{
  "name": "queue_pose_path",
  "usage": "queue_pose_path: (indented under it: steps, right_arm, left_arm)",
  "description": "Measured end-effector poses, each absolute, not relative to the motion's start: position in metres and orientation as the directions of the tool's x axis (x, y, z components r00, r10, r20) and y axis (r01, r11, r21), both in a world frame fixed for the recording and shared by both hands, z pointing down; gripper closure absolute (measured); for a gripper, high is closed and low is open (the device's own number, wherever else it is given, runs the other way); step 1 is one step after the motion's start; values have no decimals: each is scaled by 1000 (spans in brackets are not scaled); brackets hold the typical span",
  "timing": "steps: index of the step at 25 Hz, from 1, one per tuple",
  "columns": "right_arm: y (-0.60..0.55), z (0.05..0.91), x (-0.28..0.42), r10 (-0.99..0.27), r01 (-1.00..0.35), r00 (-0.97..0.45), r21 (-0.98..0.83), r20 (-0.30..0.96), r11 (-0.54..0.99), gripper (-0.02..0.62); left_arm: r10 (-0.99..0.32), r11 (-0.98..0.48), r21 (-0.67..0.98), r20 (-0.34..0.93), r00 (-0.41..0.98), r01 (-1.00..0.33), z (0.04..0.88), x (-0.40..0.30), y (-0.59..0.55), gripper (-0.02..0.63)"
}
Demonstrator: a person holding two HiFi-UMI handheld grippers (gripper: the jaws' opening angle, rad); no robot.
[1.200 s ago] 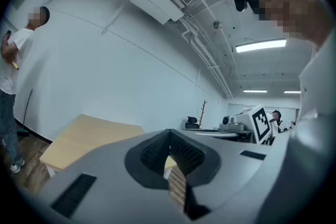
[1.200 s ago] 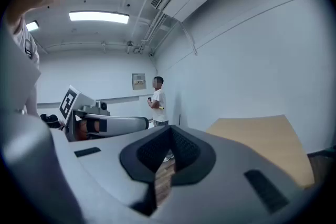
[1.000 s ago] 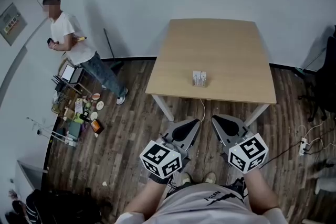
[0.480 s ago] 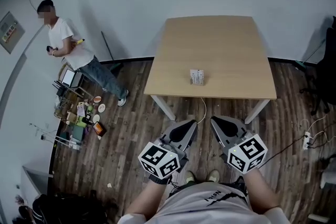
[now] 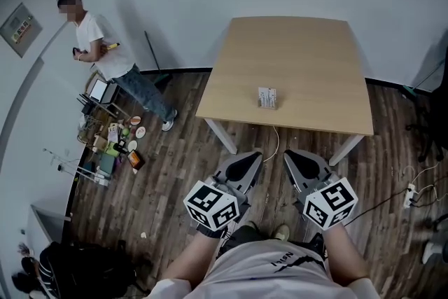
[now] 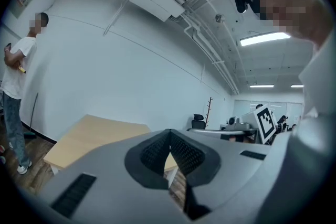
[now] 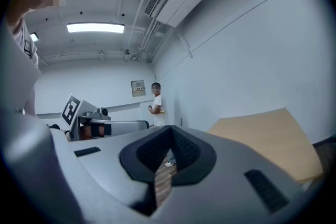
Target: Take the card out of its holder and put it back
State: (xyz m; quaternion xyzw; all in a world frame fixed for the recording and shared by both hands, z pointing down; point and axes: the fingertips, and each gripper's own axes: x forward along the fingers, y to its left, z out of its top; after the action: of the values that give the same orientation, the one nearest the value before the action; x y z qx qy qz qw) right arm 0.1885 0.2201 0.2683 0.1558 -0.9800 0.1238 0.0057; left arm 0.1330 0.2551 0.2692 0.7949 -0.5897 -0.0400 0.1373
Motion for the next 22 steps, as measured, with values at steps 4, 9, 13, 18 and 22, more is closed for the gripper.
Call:
queue_pose_path:
  steps: [4, 9, 13, 18, 22]
  right_arm:
    - [213, 273, 183, -295, -298, -954, -252, 51, 921, 581]
    - [193, 277, 172, -305, -310, -950, -254, 59, 916, 583]
    - [169, 284, 148, -313, -320, -947, -254, 69, 913, 581]
    - [129, 295, 100, -334, -343, -939, -255, 80, 904, 581]
    - [94, 306, 56, -365, -376, -927, -260, 91, 890, 581]
  left_arm:
    - [-950, -262, 261, 101, 297, -929, 275, 125, 246, 594]
    - [-947, -276, 264, 90, 309, -924, 280, 109, 224, 594]
    - [-942, -290, 271, 90, 324, -918, 291, 83, 196, 594]
    - [-927, -320, 262, 110, 358, -910, 310, 35, 150, 594]
    - [-908, -358, 242, 135, 397, -902, 328, -10, 110, 594]
